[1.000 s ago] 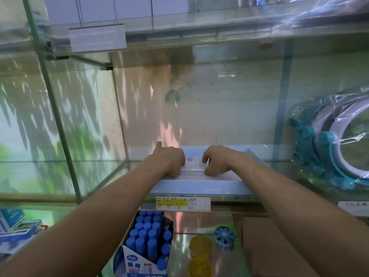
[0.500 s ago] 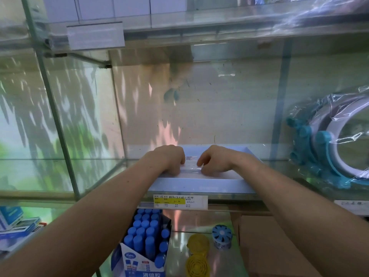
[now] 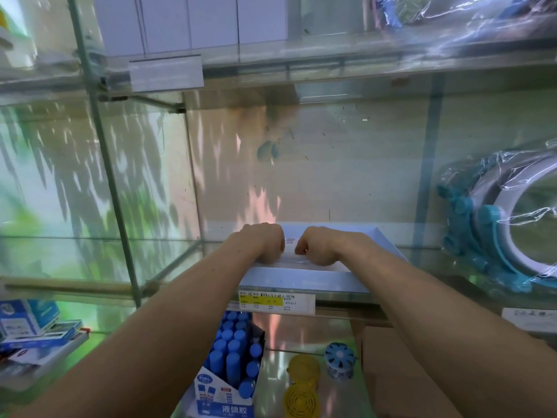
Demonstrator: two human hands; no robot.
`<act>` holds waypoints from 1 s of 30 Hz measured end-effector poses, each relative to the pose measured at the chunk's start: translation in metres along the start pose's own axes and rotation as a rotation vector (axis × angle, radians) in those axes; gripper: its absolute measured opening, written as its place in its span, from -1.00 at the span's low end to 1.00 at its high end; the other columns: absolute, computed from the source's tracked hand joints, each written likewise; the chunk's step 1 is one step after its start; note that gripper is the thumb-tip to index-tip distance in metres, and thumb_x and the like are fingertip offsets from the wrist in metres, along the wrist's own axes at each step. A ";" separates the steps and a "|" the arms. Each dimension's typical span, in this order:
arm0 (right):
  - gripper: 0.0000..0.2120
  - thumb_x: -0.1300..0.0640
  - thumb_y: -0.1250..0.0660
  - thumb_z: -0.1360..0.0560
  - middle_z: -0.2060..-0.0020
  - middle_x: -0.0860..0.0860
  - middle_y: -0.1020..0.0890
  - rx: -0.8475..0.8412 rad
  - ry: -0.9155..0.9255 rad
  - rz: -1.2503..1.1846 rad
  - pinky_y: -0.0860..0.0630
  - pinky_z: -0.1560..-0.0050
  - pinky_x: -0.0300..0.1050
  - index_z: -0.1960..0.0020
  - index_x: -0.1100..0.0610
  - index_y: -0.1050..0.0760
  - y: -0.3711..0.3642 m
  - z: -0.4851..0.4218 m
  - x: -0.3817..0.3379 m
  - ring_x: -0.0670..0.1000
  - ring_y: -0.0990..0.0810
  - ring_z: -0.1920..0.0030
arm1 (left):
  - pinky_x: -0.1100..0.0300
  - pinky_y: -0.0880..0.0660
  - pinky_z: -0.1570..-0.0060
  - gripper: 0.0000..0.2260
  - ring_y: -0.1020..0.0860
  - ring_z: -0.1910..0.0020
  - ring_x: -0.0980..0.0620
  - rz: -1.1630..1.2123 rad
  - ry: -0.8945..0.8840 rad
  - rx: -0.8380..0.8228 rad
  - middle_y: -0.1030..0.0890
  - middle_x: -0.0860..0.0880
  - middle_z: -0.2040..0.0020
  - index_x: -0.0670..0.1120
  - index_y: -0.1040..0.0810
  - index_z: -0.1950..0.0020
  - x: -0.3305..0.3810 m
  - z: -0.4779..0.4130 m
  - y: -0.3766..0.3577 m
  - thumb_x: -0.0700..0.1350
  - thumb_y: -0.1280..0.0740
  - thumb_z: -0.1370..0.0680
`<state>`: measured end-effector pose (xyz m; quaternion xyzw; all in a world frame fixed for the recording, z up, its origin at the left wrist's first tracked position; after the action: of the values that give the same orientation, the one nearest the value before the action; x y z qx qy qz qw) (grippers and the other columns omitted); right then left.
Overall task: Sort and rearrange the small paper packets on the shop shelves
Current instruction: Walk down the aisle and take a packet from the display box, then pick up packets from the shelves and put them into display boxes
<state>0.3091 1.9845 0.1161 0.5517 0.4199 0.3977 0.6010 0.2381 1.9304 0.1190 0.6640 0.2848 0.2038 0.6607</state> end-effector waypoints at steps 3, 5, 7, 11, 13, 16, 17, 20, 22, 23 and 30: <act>-0.56 0.36 -0.09 -0.56 -0.37 0.08 -0.44 0.062 -0.001 -0.048 -0.36 -0.32 -0.09 -0.39 0.15 -0.41 0.019 0.008 0.001 0.11 -0.44 -0.31 | 0.01 -0.34 -0.19 -0.72 -0.49 -0.20 -0.09 0.055 0.027 0.043 -0.55 -0.01 -0.25 0.05 -0.54 -0.21 -0.003 0.012 0.017 -0.15 -0.20 -0.55; -0.57 0.34 -0.11 -0.55 -0.38 0.05 -0.44 0.137 0.010 -0.109 -0.34 -0.36 -0.10 -0.38 0.13 -0.43 0.035 0.017 0.003 0.09 -0.41 -0.35 | -0.03 -0.30 -0.27 -0.68 -0.45 -0.27 -0.08 0.092 0.047 0.131 -0.50 0.00 -0.31 0.03 -0.48 -0.32 -0.007 0.024 0.035 -0.12 -0.19 -0.58; -0.62 0.28 -0.14 -0.55 -0.34 0.04 -0.49 0.185 0.032 -0.144 -0.37 -0.33 -0.12 -0.33 0.11 -0.48 0.045 0.028 0.001 0.08 -0.44 -0.32 | -0.03 -0.27 -0.31 -0.68 -0.43 -0.30 -0.08 0.098 0.091 0.166 -0.47 -0.01 -0.33 0.02 -0.46 -0.34 -0.014 0.039 0.045 -0.12 -0.19 -0.59; -0.70 0.22 -0.18 -0.56 -0.23 0.06 -0.57 0.282 0.113 -0.190 -0.46 -0.21 -0.10 -0.23 0.14 -0.56 0.057 0.056 -0.014 0.09 -0.52 -0.21 | 0.00 -0.24 -0.30 -0.67 -0.39 -0.33 -0.06 0.117 0.164 0.215 -0.42 -0.01 -0.37 -0.01 -0.44 -0.36 -0.021 0.077 0.060 -0.12 -0.19 -0.59; -0.70 0.21 -0.17 -0.55 -0.19 0.06 -0.60 0.318 0.157 -0.195 -0.50 -0.16 -0.06 -0.19 0.14 -0.58 0.060 0.071 -0.024 0.10 -0.55 -0.15 | 0.02 -0.24 -0.29 -0.63 -0.38 -0.35 -0.05 0.142 0.191 0.248 -0.39 -0.01 -0.39 -0.01 -0.39 -0.40 -0.024 0.099 0.067 -0.11 -0.20 -0.59; -0.70 0.21 -0.16 -0.54 -0.13 0.05 -0.62 0.351 0.218 -0.217 -0.52 -0.08 -0.07 -0.14 0.12 -0.60 0.061 0.093 -0.043 0.10 -0.57 -0.07 | -0.04 -0.17 -0.35 -0.59 -0.37 -0.37 -0.04 0.204 0.261 0.283 -0.40 0.01 -0.40 0.03 -0.35 -0.44 -0.031 0.134 0.069 -0.09 -0.22 -0.57; -0.71 0.21 -0.16 -0.54 -0.13 0.05 -0.61 0.358 0.243 -0.224 -0.51 -0.06 -0.10 -0.14 0.12 -0.61 0.061 0.099 -0.051 0.09 -0.56 -0.07 | -0.06 -0.17 -0.37 -0.58 -0.37 -0.36 -0.04 0.221 0.280 0.283 -0.40 0.01 -0.40 0.03 -0.34 -0.44 -0.033 0.144 0.067 -0.09 -0.23 -0.57; -0.71 0.20 -0.17 -0.54 -0.14 0.05 -0.61 0.352 0.302 -0.265 -0.50 -0.06 -0.11 -0.15 0.15 -0.60 0.053 0.115 -0.078 0.09 -0.56 -0.09 | -0.08 -0.22 -0.36 -0.55 -0.37 -0.36 -0.04 0.278 0.325 0.259 -0.40 0.00 -0.40 0.05 -0.33 -0.45 -0.036 0.172 0.053 -0.09 -0.25 -0.55; -0.73 0.20 -0.18 -0.53 -0.07 0.06 -0.63 0.332 0.330 -0.305 -0.51 -0.02 -0.10 -0.11 0.16 -0.62 0.042 0.122 -0.096 0.08 -0.57 -0.04 | -0.11 -0.27 -0.34 -0.53 -0.37 -0.37 -0.05 0.309 0.364 0.265 -0.40 -0.01 -0.40 0.06 -0.32 -0.45 -0.044 0.186 0.043 -0.08 -0.27 -0.53; -0.75 0.21 -0.19 -0.53 0.00 0.07 -0.64 0.318 0.345 -0.323 -0.51 0.02 -0.10 -0.06 0.19 -0.63 0.036 0.123 -0.106 0.08 -0.58 0.01 | -0.13 -0.28 -0.34 -0.51 -0.36 -0.37 -0.06 0.317 0.392 0.270 -0.39 -0.02 -0.41 0.07 -0.31 -0.46 -0.050 0.192 0.038 -0.08 -0.27 -0.53; -0.76 0.19 -0.22 -0.53 0.01 0.11 -0.66 0.134 0.413 -0.311 -0.56 -0.01 -0.02 -0.08 0.25 -0.59 -0.023 0.117 -0.177 0.12 -0.61 0.01 | -0.14 -0.35 -0.29 -0.41 -0.37 -0.34 -0.16 0.376 0.585 0.175 -0.33 -0.12 -0.42 -0.02 -0.25 -0.47 -0.101 0.234 -0.010 -0.13 -0.35 -0.46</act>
<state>0.3609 1.7776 0.1090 0.4264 0.6386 0.3760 0.5187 0.3122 1.6861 0.1090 0.6723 0.3510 0.4783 0.4428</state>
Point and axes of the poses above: each hand's wrist, its own z-axis away from the middle knuckle, its own y-axis out of the back of the hand, x = y × z, the point moved 9 cm from there along -z, towards the middle knuckle
